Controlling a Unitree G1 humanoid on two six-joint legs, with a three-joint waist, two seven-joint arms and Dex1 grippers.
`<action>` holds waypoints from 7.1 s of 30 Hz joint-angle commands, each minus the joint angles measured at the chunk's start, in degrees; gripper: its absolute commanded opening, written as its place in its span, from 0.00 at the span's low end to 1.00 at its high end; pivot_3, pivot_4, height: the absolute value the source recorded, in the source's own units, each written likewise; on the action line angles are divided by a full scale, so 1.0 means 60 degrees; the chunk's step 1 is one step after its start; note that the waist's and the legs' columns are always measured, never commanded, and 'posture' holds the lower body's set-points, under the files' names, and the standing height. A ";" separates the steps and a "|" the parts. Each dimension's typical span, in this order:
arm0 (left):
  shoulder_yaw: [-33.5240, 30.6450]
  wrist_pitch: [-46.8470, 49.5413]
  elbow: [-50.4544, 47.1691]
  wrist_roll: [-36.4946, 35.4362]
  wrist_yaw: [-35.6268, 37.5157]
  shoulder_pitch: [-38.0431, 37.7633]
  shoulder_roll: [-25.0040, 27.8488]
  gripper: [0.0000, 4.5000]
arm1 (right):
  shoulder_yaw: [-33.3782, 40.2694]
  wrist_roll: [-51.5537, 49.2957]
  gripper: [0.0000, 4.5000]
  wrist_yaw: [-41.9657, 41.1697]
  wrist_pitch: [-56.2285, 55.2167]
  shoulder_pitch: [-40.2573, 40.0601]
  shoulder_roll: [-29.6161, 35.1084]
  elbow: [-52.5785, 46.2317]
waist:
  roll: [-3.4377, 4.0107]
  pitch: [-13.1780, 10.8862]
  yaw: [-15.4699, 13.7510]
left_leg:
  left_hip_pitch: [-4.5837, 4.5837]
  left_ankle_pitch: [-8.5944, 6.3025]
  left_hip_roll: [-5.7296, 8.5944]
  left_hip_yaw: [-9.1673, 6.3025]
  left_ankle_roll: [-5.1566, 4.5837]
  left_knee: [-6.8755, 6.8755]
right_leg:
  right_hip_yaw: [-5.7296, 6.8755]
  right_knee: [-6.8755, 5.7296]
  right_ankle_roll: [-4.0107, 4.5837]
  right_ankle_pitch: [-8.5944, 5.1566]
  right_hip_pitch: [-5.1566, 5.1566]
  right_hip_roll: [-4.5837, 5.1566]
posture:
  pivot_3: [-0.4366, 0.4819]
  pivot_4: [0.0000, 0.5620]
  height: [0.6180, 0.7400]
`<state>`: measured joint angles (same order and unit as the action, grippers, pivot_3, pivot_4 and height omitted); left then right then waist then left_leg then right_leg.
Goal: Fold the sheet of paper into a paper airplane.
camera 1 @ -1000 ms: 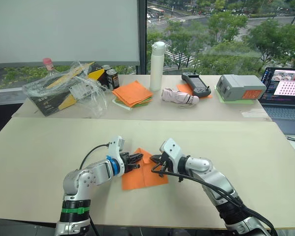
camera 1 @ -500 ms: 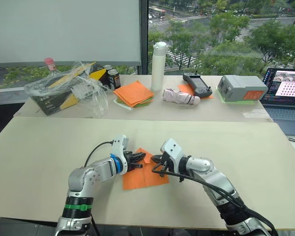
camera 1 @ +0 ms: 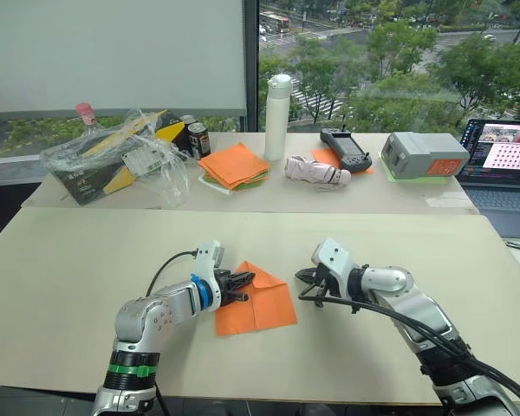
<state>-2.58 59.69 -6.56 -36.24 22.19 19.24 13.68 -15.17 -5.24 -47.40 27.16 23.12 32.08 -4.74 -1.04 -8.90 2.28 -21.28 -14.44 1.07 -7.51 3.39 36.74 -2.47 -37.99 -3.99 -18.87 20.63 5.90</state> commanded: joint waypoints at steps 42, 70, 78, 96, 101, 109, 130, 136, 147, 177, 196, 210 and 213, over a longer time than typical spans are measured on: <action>0.0187 0.0257 0.0362 0.0279 -0.0232 -0.0425 -0.0154 0.00 | 0.1305 -0.3280 0.36 -0.0712 0.4814 0.1078 -0.0427 -0.0583 | 0.0000 0.0000 -0.0012 | 0.0026 -0.0011 0.0001 -0.0001 -0.0019 0.0002 | 0.0006 0.0012 0.0000 0.0000 -0.0036 0.0003 | 0.48 0.27 1.00; 0.0050 0.0258 0.0122 0.0249 -0.0466 -0.0657 -0.0399 0.00 | 0.1413 -0.4226 0.57 -0.0391 0.7534 0.2596 -0.0870 0.1131 | 0.0000 0.0000 -0.0029 | 0.0021 -0.0015 0.0007 -0.0001 -0.0024 0.0002 | 0.0007 0.0020 0.0000 0.0000 -0.0034 0.0009 | 0.48 0.27 1.00; 0.0014 0.0282 0.0051 0.0246 -0.0479 -0.0707 -0.0391 0.00 | 0.1571 -0.4296 0.57 0.0017 0.7962 0.2947 -0.0982 0.1825 | 0.0000 0.0000 -0.0012 | 0.0019 -0.0017 0.0008 0.0000 -0.0029 0.0002 | 0.0007 0.0023 0.0000 0.0000 -0.0033 0.0012 | 0.48 0.27 1.00; -0.0050 0.0313 -0.0006 0.0228 -0.0515 -0.0726 -0.0369 0.00 | 0.2068 -0.4723 0.57 0.0613 0.9253 0.3426 -0.1525 0.2649 | 0.0001 0.0000 0.0012 | 0.0019 -0.0018 0.0008 0.0000 -0.0030 0.0002 | 0.0007 0.0020 0.0000 0.0000 -0.0033 0.0011 | 0.48 0.27 1.00; -0.0062 0.0315 -0.0019 0.0226 -0.0537 -0.0742 -0.0387 0.00 | 0.2271 -0.4853 0.57 0.0762 0.9524 0.3530 -0.1692 0.2826 | 0.0001 0.0000 0.0022 | 0.0019 -0.0018 0.0008 0.0000 -0.0030 0.0001 | 0.0007 0.0019 0.0000 0.0000 -0.0032 0.0011 | 0.48 0.27 1.00; -0.0056 0.0309 -0.0025 0.0232 -0.0538 -0.0748 -0.0381 0.00 | 0.2664 -0.4868 0.57 0.1000 0.9816 0.3697 -0.2023 0.3114 | 0.0001 0.0000 0.0032 | 0.0019 -0.0018 0.0008 0.0000 -0.0031 0.0001 | 0.0007 0.0017 0.0000 0.0000 -0.0031 0.0011 | 0.48 0.27 1.00; -0.0076 0.0312 -0.0027 0.0232 -0.0555 -0.0756 -0.0385 0.00 | 0.3282 -0.4925 0.01 0.1544 1.0087 0.3732 -0.2556 0.2987 | 0.0002 0.0000 0.0040 | 0.0018 -0.0018 0.0008 0.0000 -0.0031 0.0001 | 0.0005 0.0013 0.0000 0.0000 -0.0024 0.0011 | 0.48 0.27 1.00; -0.0110 0.0324 -0.0052 0.0218 -0.0576 -0.0773 -0.0394 0.00 | 0.3197 -0.4969 0.01 0.1579 1.0105 0.3728 -0.2543 0.2697 | 0.0001 0.0000 0.0044 | 0.0017 -0.0018 0.0008 0.0001 -0.0031 0.0001 | 0.0004 0.0012 0.0000 0.0000 -0.0023 0.0011 | 0.48 0.27 1.00; -0.0441 0.0645 -0.0648 -0.0048 -0.0668 -0.1122 -0.0218 0.00 | 0.3297 -0.5210 0.01 0.1689 1.0082 0.3789 -0.2511 0.2071 | 0.0002 0.0000 0.0068 | 0.0014 -0.0018 0.0006 0.0001 -0.0031 -0.0001 | 0.0002 0.0007 0.0000 0.0000 -0.0012 0.0010 | 0.48 0.27 1.00; -0.1179 0.1120 -0.1406 -0.0627 -0.1203 -0.1866 0.0058 0.00 | 0.2553 -0.5637 0.01 0.1757 0.9816 0.3991 -0.2740 0.0661 | 0.0005 -0.0003 0.0047 | -0.0001 -0.0019 0.0007 0.0002 -0.0031 -0.0002 | -0.0002 0.0005 0.0000 0.0000 0.0008 0.0011 | 0.48 0.27 1.00; -0.1380 0.1109 -0.1552 -0.0625 -0.1298 -0.2167 0.0091 0.00 | 0.1988 -0.5767 0.01 0.1649 0.9756 0.4181 -0.3320 0.0330 | 0.0007 -0.0003 0.0064 | -0.0002 -0.0019 0.0006 0.0002 -0.0031 -0.0005 | -0.0006 0.0001 0.0001 0.0000 0.0021 0.0011 | 0.48 0.27 1.00; -0.1063 0.1188 -0.1993 -0.0638 -0.1259 -0.2231 0.0281 0.00 | 0.1341 -0.5447 0.01 0.1775 0.9351 0.4068 -0.3465 0.0468 | 0.0007 -0.0003 0.0068 | -0.0012 -0.0019 0.0004 0.0003 -0.0031 -0.0012 | -0.0011 -0.0005 0.0001 0.0000 0.0046 0.0010 | 0.48 0.27 1.00; -0.0968 0.1202 -0.2084 -0.0662 -0.1266 -0.2231 0.0330 0.00 | 0.1236 -0.5344 0.01 0.1859 0.9234 0.4077 -0.3450 0.0578 | 0.0007 -0.0003 0.0067 | -0.0028 -0.0018 0.0004 0.0003 -0.0031 -0.0012 | -0.0011 -0.0007 0.0001 0.0000 0.0061 0.0010 | 0.48 0.27 1.00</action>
<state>-9.77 64.68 -20.59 -42.11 16.32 7.79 14.62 -7.79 -37.00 -36.00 84.18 46.56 11.82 -0.40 -0.99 -8.92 2.69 -21.50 -14.55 1.09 -7.49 3.21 36.67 -2.54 -38.05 -3.98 -18.87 21.05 5.96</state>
